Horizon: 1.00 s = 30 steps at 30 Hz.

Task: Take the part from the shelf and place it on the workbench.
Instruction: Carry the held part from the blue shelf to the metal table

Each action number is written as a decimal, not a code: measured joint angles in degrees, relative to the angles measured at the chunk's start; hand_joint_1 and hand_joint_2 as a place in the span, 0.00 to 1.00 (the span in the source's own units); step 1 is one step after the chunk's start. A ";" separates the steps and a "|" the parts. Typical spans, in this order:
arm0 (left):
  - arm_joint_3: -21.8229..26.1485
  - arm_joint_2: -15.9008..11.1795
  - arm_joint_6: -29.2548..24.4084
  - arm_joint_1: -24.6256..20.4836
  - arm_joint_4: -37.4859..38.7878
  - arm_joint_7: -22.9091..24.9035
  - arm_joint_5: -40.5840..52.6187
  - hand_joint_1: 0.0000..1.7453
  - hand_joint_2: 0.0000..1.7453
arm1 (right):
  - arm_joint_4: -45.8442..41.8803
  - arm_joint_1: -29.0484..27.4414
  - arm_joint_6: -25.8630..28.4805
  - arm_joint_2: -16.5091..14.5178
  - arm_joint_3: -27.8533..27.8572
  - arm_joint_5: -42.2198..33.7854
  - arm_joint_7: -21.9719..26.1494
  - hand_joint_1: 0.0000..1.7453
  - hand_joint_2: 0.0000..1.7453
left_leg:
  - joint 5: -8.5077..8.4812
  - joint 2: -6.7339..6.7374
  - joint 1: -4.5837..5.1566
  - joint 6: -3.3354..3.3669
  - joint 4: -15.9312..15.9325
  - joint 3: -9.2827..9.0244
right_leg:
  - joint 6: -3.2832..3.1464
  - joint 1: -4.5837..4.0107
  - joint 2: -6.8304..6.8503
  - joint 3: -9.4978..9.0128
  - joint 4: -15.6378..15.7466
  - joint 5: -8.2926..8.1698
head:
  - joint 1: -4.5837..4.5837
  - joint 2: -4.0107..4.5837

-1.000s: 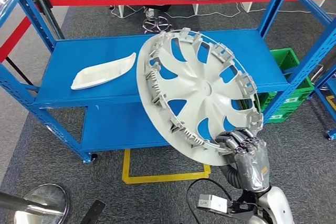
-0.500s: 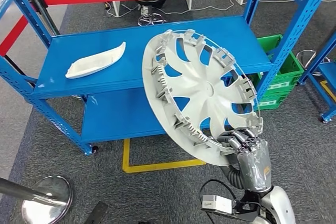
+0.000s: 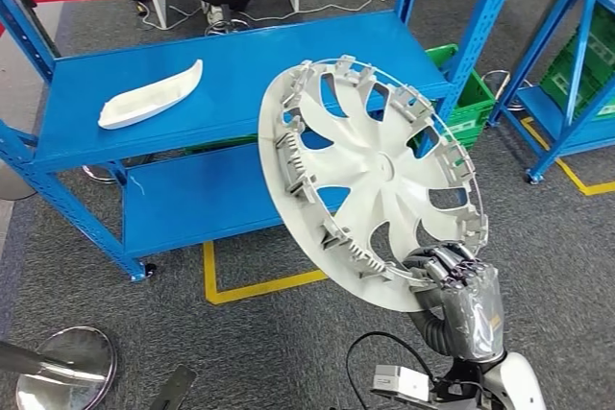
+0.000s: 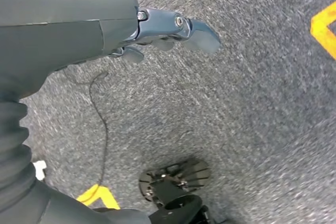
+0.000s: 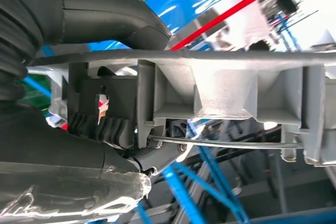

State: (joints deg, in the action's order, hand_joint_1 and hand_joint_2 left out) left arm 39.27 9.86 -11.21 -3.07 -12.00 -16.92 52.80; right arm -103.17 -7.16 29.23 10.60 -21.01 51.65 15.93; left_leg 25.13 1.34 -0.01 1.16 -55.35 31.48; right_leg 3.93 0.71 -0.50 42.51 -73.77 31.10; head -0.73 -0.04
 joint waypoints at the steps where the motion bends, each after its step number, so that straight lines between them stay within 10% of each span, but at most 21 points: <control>1: 0.01 -0.05 -0.01 0.00 0.00 0.10 0.07 0.00 1.00 | -0.01 -0.05 0.01 0.00 0.06 -0.08 0.00 1.00 1.00 | -0.54 0.78 0.02 -0.09 -0.05 0.75 | 0.10 0.01 0.16 -0.94 -0.77 -0.86 | 0.02 0.00; 4: 0.01 -0.10 -0.04 -0.04 0.00 0.62 0.65 0.00 1.00 | -0.05 -0.14 0.00 0.00 0.12 -0.03 0.01 1.00 1.00 | -1.95 2.66 0.12 -0.71 -0.50 2.69 | 0.37 -0.07 2.39 -9.19 7.64 -4.01 | 0.05 0.00; 7: 0.01 -0.15 -0.05 -0.04 0.00 0.94 1.09 0.00 1.00 | -0.37 -0.36 0.03 0.00 0.31 0.22 0.02 1.00 1.00 | -3.01 4.11 0.41 -1.56 -1.08 3.48 | -0.47 -0.58 4.25 -14.49 16.17 -2.06 | -0.01 0.00; 10: 0.01 -0.16 -0.07 0.01 0.00 0.93 1.14 0.00 1.00 | -0.58 -0.97 0.14 0.00 0.76 0.24 0.01 1.00 1.00 | -2.34 4.10 0.13 -2.56 -1.73 3.94 | -2.34 -0.57 2.58 -12.82 16.31 -3.19 | -0.08 0.00; 14: -0.01 -0.13 -0.09 0.15 0.00 0.92 1.15 0.00 1.00 | -0.69 -1.11 0.14 0.00 1.02 0.28 0.05 1.00 1.00 | 8.10 -0.62 -0.03 -3.37 -13.03 6.89 | -3.62 -0.38 -0.10 -9.45 16.23 -6.27 | -0.38 0.00; 16: -0.02 -0.12 -0.08 0.11 0.00 0.92 1.15 0.00 1.00 | -0.69 -1.22 0.14 0.00 1.05 0.28 0.07 1.00 1.00 | 8.65 -1.09 0.05 -3.08 -17.09 6.82 | -3.63 -0.52 -1.57 -7.58 16.14 -7.72 | -0.43 0.00; 21: -0.02 -0.16 -0.08 -0.22 0.00 0.14 1.26 0.00 1.00 | -0.86 -1.38 0.17 -0.01 1.15 0.27 0.05 1.00 1.00 | 4.36 -6.13 0.40 -0.96 -2.15 -4.63 | -2.91 -0.62 -4.90 -4.11 16.11 -11.18 | -0.39 -0.01; 24: -0.01 0.03 -0.09 -0.33 0.01 -0.57 1.67 0.00 1.00 | -0.98 -1.62 0.17 -0.02 1.29 0.20 0.04 1.00 1.00 | 4.05 -5.59 0.47 -0.47 0.69 -5.46 | -1.90 -0.50 -6.32 -3.21 16.87 -13.29 | -0.36 0.00; 27: 0.01 0.21 -0.10 -0.27 0.04 -0.74 2.01 0.00 1.00 | -0.96 -1.98 0.16 -0.02 1.46 0.15 0.11 1.00 1.00 | 2.17 -3.04 0.16 0.42 0.96 -3.82 | -1.19 -0.46 -2.52 -1.10 13.08 -8.46 | -0.04 -0.01; 30: 0.01 0.21 -0.06 -0.04 0.04 -0.62 2.19 0.00 1.00 | -0.93 -1.91 0.16 -0.08 1.48 0.14 0.15 1.00 1.00 | 0.43 -0.45 0.21 0.53 0.80 -1.69 | -0.12 0.08 0.02 1.09 1.91 -1.71 | 0.29 0.00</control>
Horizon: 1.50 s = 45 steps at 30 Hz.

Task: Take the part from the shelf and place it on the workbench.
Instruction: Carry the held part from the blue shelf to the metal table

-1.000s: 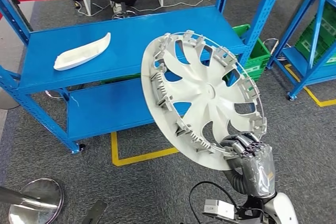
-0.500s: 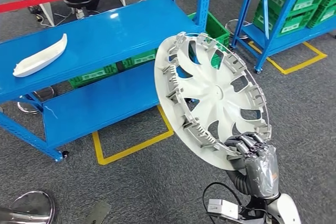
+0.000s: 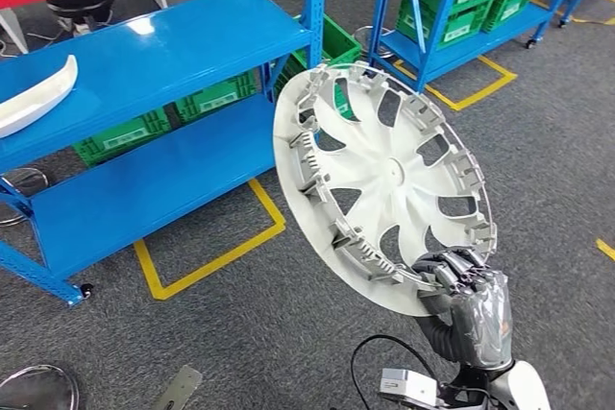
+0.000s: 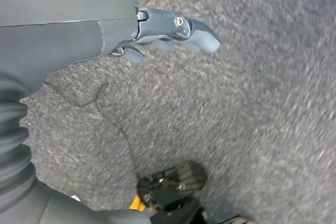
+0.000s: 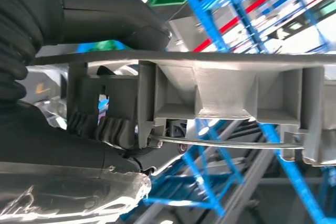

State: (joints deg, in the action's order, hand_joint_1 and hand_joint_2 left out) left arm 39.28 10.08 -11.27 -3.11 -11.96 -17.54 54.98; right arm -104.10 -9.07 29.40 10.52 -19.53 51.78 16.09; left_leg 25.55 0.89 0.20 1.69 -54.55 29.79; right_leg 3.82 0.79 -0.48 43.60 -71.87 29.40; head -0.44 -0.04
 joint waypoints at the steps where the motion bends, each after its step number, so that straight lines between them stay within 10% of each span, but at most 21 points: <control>1: 0.00 0.01 0.07 0.01 0.00 0.15 0.07 0.00 1.00 | 0.00 -0.01 0.00 -0.03 0.03 -0.01 0.00 1.00 1.00 | -0.57 0.92 -0.02 -0.13 -0.15 0.85 | 0.36 0.23 0.14 -0.34 -2.17 -0.36 | 0.01 0.00; 4: -0.02 0.02 0.43 -0.14 -0.01 0.46 0.31 0.00 1.00 | -0.02 -0.11 0.00 -0.06 0.16 0.05 -0.04 1.00 1.00 | -1.85 3.16 -0.14 -0.93 -1.13 3.35 | 1.33 0.79 1.68 -6.91 2.76 -3.82 | 0.00 0.00; 7: -0.06 0.11 0.60 -0.35 -0.03 0.39 0.68 0.00 1.00 | -0.16 -0.29 0.06 -0.17 0.45 0.15 -0.19 1.00 1.00 | -2.87 4.57 0.02 -1.86 -2.15 4.69 | 0.66 0.27 3.79 -13.56 12.82 -1.46 | -0.11 0.00; 10: -0.07 0.41 0.85 -0.30 -0.01 0.33 0.76 0.00 1.00 | -0.23 -0.86 0.19 -0.25 1.00 0.40 -0.39 1.00 1.00 | -3.44 5.25 -0.24 -2.67 -2.32 5.35 | -1.47 -0.13 2.47 -12.41 13.63 -2.31 | -0.12 -0.01; 15: -0.07 0.87 1.42 -0.08 0.01 0.04 0.83 0.00 1.00 | -0.45 -1.37 0.19 -0.46 1.27 1.43 -0.93 1.00 1.00 | 8.18 -0.33 -0.32 -3.25 -15.72 9.58 | -3.27 -0.24 -0.64 -8.23 13.71 -5.97 | -0.45 -0.01; 17: -0.08 0.97 1.55 -0.14 0.01 -0.09 0.85 0.00 1.00 | -0.51 -1.72 0.20 -0.49 1.44 1.57 -1.04 1.00 1.00 | 7.78 -0.73 -0.08 -2.66 -18.05 8.75 | -3.33 -0.44 -2.14 -6.46 13.68 -7.37 | -0.46 -0.01; 22: -0.12 1.18 2.07 -0.47 0.01 -0.58 0.90 0.00 1.00 | -0.94 -2.37 0.24 -0.52 1.97 1.90 -1.27 1.00 1.00 | 4.57 -5.15 0.20 -1.26 -2.71 -2.65 | -2.59 -0.61 -5.56 -3.13 13.75 -10.73 | -0.45 -0.01; 25: -0.13 1.59 2.42 -0.58 0.01 -0.80 0.90 0.00 1.00 | -1.38 -3.10 0.31 -0.53 2.56 2.32 -1.52 1.00 1.00 | 4.19 -3.93 0.15 -1.28 -0.96 -2.95 | -1.58 -0.65 -6.43 -2.57 14.42 -12.27 | -0.50 -0.02; 31: -0.15 2.27 2.98 -0.52 0.01 -0.96 1.21 0.00 1.00 | -2.28 -4.15 0.25 -0.53 3.17 2.78 -2.14 1.00 1.00 | 2.46 0.80 0.03 -0.39 -0.83 -1.63 | -0.26 -0.60 0.05 2.74 -2.37 -2.18 | 0.38 -0.02; 33: -0.16 2.35 3.22 -0.60 0.01 -0.97 1.43 0.00 1.00 | -2.70 -4.60 0.23 -0.53 3.44 3.04 -2.28 1.00 1.00 | 2.37 2.33 0.03 -0.56 -0.84 -1.41 | -0.19 -0.46 0.59 -0.28 -0.04 -2.94 | 0.38 -0.02; 36: -0.21 2.50 3.62 -0.82 0.00 -1.22 1.84 0.00 1.00 | -3.56 -5.02 0.26 -0.53 3.83 3.23 -2.38 1.00 1.00 | 2.62 4.18 0.26 -1.17 -0.89 -1.52 | -0.93 -1.01 3.57 -8.25 11.40 -5.31 | 0.35 -0.02; 39: -0.23 2.53 3.78 -1.09 0.00 -1.36 1.91 0.00 1.00 | -4.06 -5.28 0.28 -0.53 4.22 3.19 -2.38 1.00 1.00 | 2.79 5.74 0.56 -1.91 -0.91 -1.68 | -2.08 -1.44 3.40 -9.21 13.64 -5.16 | 0.29 -0.01; 45: -0.26 2.58 3.88 -1.63 0.00 -1.37 1.91 0.00 1.00 | -4.57 -5.71 0.28 -0.57 4.72 3.21 -2.38 1.00 1.00 | 7.46 -0.20 0.15 -2.75 -8.34 2.02 | -3.17 -0.86 0.61 -9.28 14.46 -5.50 | 0.20 -0.02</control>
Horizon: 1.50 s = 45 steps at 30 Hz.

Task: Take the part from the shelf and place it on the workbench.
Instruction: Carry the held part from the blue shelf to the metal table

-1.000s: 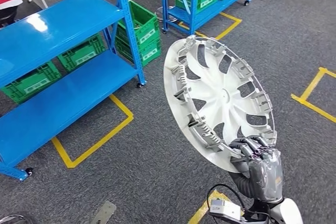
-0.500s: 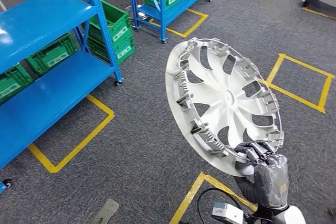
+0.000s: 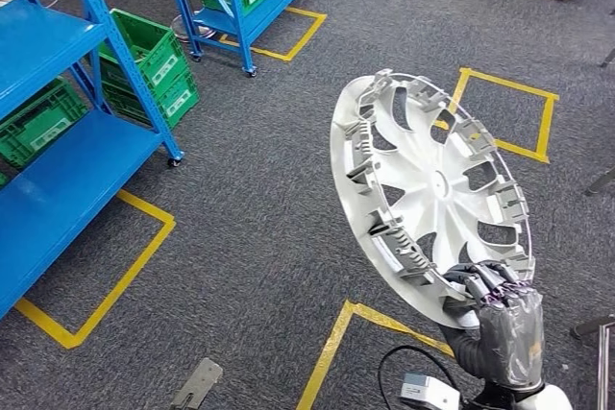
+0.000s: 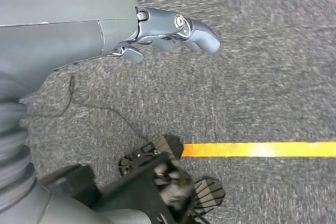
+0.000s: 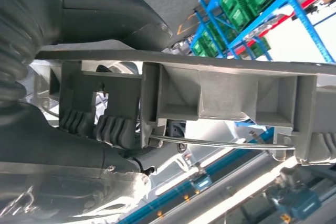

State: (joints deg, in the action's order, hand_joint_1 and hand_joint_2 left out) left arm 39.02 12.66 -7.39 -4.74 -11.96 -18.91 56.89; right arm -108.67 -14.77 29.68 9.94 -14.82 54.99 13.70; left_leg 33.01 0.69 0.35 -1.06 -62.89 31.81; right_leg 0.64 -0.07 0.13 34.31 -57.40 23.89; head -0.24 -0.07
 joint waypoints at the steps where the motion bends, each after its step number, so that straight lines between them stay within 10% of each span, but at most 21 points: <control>1: -0.01 0.00 0.00 0.00 0.00 -0.01 0.00 0.00 1.00 | 0.00 0.00 0.00 -0.01 0.00 0.00 0.00 1.00 1.00 | 0.10 -0.03 0.00 0.00 -0.23 0.12 | 0.00 0.00 -0.03 0.00 0.00 0.00 | -0.01 0.01; 4: -0.01 -0.05 0.01 0.26 0.00 -0.09 0.07 0.00 1.00 | -0.04 -0.11 -0.04 -0.12 0.08 -0.01 0.02 1.00 1.00 | -1.11 -0.58 -0.24 -0.35 -4.79 3.96 | 0.07 0.31 -2.61 -0.35 -0.09 0.32 | 0.02 0.01; 7: 0.00 -0.01 0.02 0.33 0.03 -0.15 0.11 0.00 1.00 | -0.08 -0.10 -0.17 -0.21 0.17 -0.17 0.20 1.00 1.00 | -7.62 -3.65 -1.41 -1.44 1.05 3.43 | 0.95 0.94 -6.32 -0.74 -1.00 1.13 | -0.11 0.02; 11: 0.02 0.13 -0.19 -0.17 0.06 0.04 0.28 0.00 1.00 | -0.30 -0.21 -0.28 -0.25 0.46 -0.25 0.33 1.00 1.00 | -7.38 -4.43 -1.70 0.04 4.44 2.30 | 2.28 1.33 -8.53 0.85 -1.71 1.25 | -0.24 0.00; 15: 0.02 0.24 -0.31 -0.30 0.04 0.04 0.55 0.00 1.00 | -0.36 -0.28 -0.28 -0.30 0.57 -0.22 0.35 1.00 1.00 | -7.09 -1.88 -1.40 1.55 4.61 1.79 | 3.02 0.79 -2.17 4.81 -9.66 5.14 | 0.52 0.01; 18: 0.03 0.19 -0.32 -0.21 0.04 0.04 0.55 0.00 1.00 | -0.37 -0.24 -0.28 -0.33 0.57 -0.24 0.38 1.00 1.00 | -6.70 0.47 -0.80 2.00 4.60 1.37 | 2.83 0.75 -0.46 9.11 -18.13 7.71 | 0.59 0.01; 24: 0.04 -0.09 0.17 -0.28 0.04 -0.45 0.32 0.00 1.00 | -0.37 0.20 -0.24 -0.52 0.54 -0.50 0.92 1.00 1.00 | -5.83 3.86 -0.09 1.36 4.56 0.24 | 1.23 -0.61 3.67 0.92 -2.69 1.25 | 0.52 0.01; 28: 0.08 -0.62 0.58 -0.25 0.03 -0.71 -0.22 0.00 1.00 | 0.03 1.26 -0.25 -1.20 0.43 -0.66 1.32 1.00 1.00 | -4.87 4.11 -0.16 0.39 3.63 0.66 | 0.02 -0.63 1.01 1.11 -1.89 0.76 | 0.44 0.00; 33: 0.16 -1.55 0.79 0.38 0.04 -1.00 -0.24 0.00 1.00 | 1.25 2.94 -0.18 -2.52 -0.03 -0.64 1.49 1.00 1.00 | 0.98 -0.45 -0.25 0.01 -10.87 8.33 | -0.85 -0.36 -2.62 0.80 -1.46 0.76 | 0.25 0.01; 37: 0.18 -2.01 0.92 0.40 0.03 -1.17 -0.26 0.00 1.00 | 2.08 3.13 -0.10 -2.90 -0.41 -0.72 1.77 1.00 1.00 | -6.41 -2.97 -0.67 0.11 -0.99 4.47 | -0.47 -0.31 -5.95 0.22 -1.60 1.10 | 0.25 0.00; 41: 0.22 -2.16 1.10 0.42 0.04 -1.23 -0.23 0.00 1.00 | 2.57 3.64 0.11 -3.08 -0.55 -0.86 2.08 1.00 1.00 | -6.80 -4.81 -1.05 -0.24 5.29 1.46 | 0.57 -0.08 -8.31 0.76 -1.98 1.19 | 0.33 0.01; 45: 0.27 -2.23 1.28 0.43 0.02 -1.39 -0.22 0.00 1.00 | 2.83 3.92 0.22 -3.09 -0.95 -0.86 2.22 1.00 1.00 | -5.82 -2.47 -0.90 1.00 5.53 -0.23 | 1.67 -0.34 -2.92 4.16 -8.15 3.05 | 0.95 0.00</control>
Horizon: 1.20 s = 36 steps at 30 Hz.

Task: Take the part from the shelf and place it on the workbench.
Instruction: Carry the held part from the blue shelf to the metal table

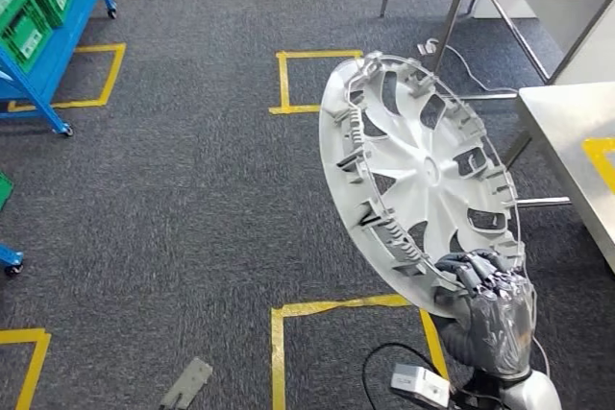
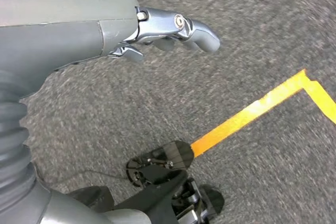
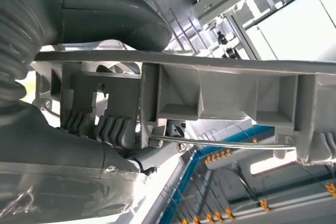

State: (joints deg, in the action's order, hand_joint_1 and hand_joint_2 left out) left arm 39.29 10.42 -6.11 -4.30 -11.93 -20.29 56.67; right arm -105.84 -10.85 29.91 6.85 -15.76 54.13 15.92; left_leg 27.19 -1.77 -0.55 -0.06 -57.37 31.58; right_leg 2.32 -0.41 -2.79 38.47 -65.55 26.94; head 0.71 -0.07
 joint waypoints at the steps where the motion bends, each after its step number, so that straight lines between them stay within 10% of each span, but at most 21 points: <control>1: 0.03 -0.06 0.04 0.12 0.00 -0.01 0.00 0.00 1.00 | 0.09 0.14 0.02 -0.03 -0.13 0.00 0.02 1.00 1.00 | 0.46 0.72 0.10 0.16 0.00 -0.49 | 0.24 0.07 1.27 2.30 -3.72 1.09 | 0.18 0.00; 4: 0.21 -0.38 0.16 0.52 0.00 -0.07 -0.09 0.00 1.00 | 0.38 0.19 0.07 -0.13 -0.31 -0.02 0.10 1.00 1.00 | 2.24 3.03 0.19 0.08 0.00 -2.55 | 0.44 0.35 2.39 7.39 -9.99 1.43 | 0.21 0.00; 8: 0.60 -0.90 0.78 0.65 0.00 -0.86 -0.48 0.00 1.00 | 0.61 0.32 0.33 -0.14 -0.46 -0.27 0.27 1.00 1.00 | 5.29 5.66 0.37 -0.79 0.29 -6.20 | -0.43 -0.34 6.16 3.61 1.66 -5.76 | 0.29 0.01; 10: 0.82 -1.25 0.85 0.81 0.00 -1.09 -0.59 0.00 1.00 | 0.72 0.49 0.68 -0.16 -0.50 -0.37 0.32 1.00 1.00 | 6.06 7.07 0.75 -1.53 1.15 -7.34 | -1.33 -1.05 7.32 2.68 4.51 -5.54 | 0.20 0.01; 13: 0.91 -1.52 0.68 0.79 0.00 -1.20 -0.63 0.00 1.00 | 0.76 0.17 0.94 -0.23 -0.49 -0.44 0.34 1.00 1.00 | 5.10 6.99 0.78 -2.20 0.03 -7.68 | -2.59 -0.71 4.87 1.27 5.59 -4.64 | -0.08 0.00; 16: 1.04 -1.64 0.57 0.74 0.00 -1.33 -0.62 0.00 1.00 | 0.80 0.10 1.04 -0.38 -0.37 -0.51 0.32 1.00 1.00 | 4.03 3.26 0.46 -2.56 -11.58 0.42 | -3.31 -0.28 2.63 -0.78 6.27 -3.43 | -0.28 0.00; 20: 1.24 -1.85 0.54 1.74 0.00 -1.37 -0.46 0.00 1.00 | 1.02 -0.22 1.06 -0.47 -0.31 -0.50 0.31 1.00 1.00 | 11.35 2.10 0.40 -2.94 -15.55 10.09 | -3.24 -0.02 -1.25 -5.08 6.53 -0.26 | -0.44 0.00; 21: 1.27 -1.93 0.55 1.77 0.00 -1.40 -0.37 0.00 1.00 | 1.06 -0.32 1.08 -0.47 -0.30 -0.49 0.31 1.00 1.00 | 10.30 1.71 0.36 -3.01 -13.57 10.76 | -3.16 0.01 -2.06 -6.62 6.55 0.77 | -0.44 0.00; 24: 1.32 -2.16 0.70 1.91 0.05 -1.47 -0.01 0.00 1.00 | 1.11 -0.58 1.75 -0.46 -0.30 -0.33 0.33 1.00 1.00 | -3.28 -1.53 -0.14 -3.05 -3.67 10.73 | -2.48 0.02 -4.29 -9.52 6.33 3.69 | -0.63 0.03; 26: 1.35 -2.22 0.66 1.90 0.07 -1.43 0.10 0.00 1.00 | 1.03 -0.84 2.51 -0.45 -0.30 -0.19 0.36 1.00 1.00 | -8.31 -2.29 -0.11 -2.22 -0.32 10.44 | -1.82 0.17 -5.93 -10.15 6.40 5.13 | -0.77 0.05; 28: 1.37 -2.21 0.43 1.57 0.05 -1.53 0.17 0.00 1.00 | 0.89 -1.30 2.90 -0.45 -0.30 -0.09 0.39 1.00 1.00 | -8.28 -1.33 0.07 -1.05 -0.61 9.81 | -1.21 0.32 -5.13 -10.58 6.51 6.10 | -0.68 0.04; 30: 1.38 -2.24 0.27 1.30 0.04 -1.74 0.23 0.00 1.00 | 0.79 -1.56 3.00 -0.45 -0.33 0.00 0.38 1.00 1.00 | -7.41 -0.16 0.18 0.04 -0.52 8.88 | -0.56 0.16 -1.12 -9.05 2.96 7.95 | -0.36 0.02; 33: 1.40 -2.38 0.24 1.44 0.04 -1.87 0.25 0.00 1.00 | 0.75 -1.59 3.21 -0.45 -0.34 0.08 0.34 1.00 1.00 | -5.53 1.79 0.55 0.76 -0.53 7.18 | -0.09 0.08 2.13 -1.57 -7.99 11.31 | -0.15 0.02; 36: 1.41 -2.35 0.28 1.54 0.04 -1.93 0.25 0.00 1.00 | 0.75 -1.69 3.43 -0.45 -0.32 0.07 0.27 1.00 1.00 | -3.64 3.51 0.85 0.88 -0.54 4.88 | -0.48 -0.07 2.69 0.56 -5.83 6.04 | -0.13 0.02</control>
State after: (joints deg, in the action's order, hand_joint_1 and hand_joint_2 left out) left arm 40.70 8.07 -5.82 -2.76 -11.89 -22.23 56.92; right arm -105.09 -12.54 33.33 6.40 -16.09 54.21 16.19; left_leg 23.55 1.73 0.29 0.82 -57.90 36.47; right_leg 1.84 -0.48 -0.11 39.03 -71.38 32.99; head 0.58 -0.04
